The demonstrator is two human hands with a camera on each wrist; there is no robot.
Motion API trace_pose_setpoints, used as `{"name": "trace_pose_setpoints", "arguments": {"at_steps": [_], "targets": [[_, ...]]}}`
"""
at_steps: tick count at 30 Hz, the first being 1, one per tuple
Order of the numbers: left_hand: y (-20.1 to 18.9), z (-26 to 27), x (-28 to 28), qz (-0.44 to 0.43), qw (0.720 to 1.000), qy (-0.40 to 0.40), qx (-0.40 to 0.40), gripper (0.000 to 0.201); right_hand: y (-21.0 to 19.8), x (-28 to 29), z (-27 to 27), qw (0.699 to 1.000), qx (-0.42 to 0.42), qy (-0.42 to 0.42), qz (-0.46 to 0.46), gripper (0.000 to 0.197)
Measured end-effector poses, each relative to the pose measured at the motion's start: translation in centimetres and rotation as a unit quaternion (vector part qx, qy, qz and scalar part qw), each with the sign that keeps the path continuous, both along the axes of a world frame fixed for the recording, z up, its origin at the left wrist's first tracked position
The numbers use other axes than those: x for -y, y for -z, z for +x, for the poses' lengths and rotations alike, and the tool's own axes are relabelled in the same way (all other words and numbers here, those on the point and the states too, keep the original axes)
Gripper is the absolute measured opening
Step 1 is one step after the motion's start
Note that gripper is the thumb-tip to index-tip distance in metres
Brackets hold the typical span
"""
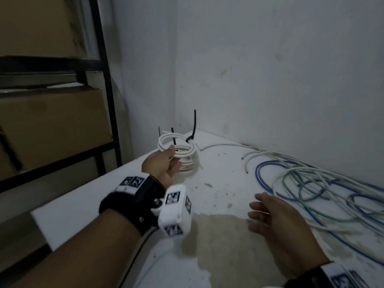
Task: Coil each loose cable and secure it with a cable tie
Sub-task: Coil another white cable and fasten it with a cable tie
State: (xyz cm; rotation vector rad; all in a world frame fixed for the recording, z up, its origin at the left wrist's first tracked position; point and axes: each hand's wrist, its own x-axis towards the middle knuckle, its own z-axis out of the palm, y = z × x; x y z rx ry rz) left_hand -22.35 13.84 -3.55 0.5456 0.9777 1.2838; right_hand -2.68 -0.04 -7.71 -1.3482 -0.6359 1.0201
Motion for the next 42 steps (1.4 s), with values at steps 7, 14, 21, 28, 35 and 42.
{"name": "trace_pose_setpoints", "arguments": {"at_steps": [7,14,21,28,35,42], "targets": [[0.9,2.1,-2.8,-0.049,0.998,0.015,0.021,0.027,0.8,0.2,2.0,0.997,-0.082,-0.012,-0.003,0.016],[1.7,3.3,-4.5,-0.037,0.999,-0.001,0.037,0.023,1.6,-0.1,2.4,0.995,-0.094,-0.03,0.011,0.016],[1.1,3.6,-4.7,-0.054,0.998,-0.006,-0.039,0.017,1.9,-0.1,2.4,0.994,-0.099,-0.03,0.025,0.016],[0.4,2.0,-4.6,-0.075,0.977,0.051,-0.195,0.031,1.8,-0.1,2.4,0.994,-0.104,-0.026,0.028,0.014],[1.2,1.1,-4.3,-0.073,0.969,0.067,-0.228,0.031,1.9,0.0,2.4,0.993,-0.113,-0.026,0.031,0.014],[1.9,0.1,-4.6,-0.068,0.967,0.038,-0.244,0.024,1.8,0.0,2.4,0.993,-0.112,-0.02,0.024,0.014]]}}
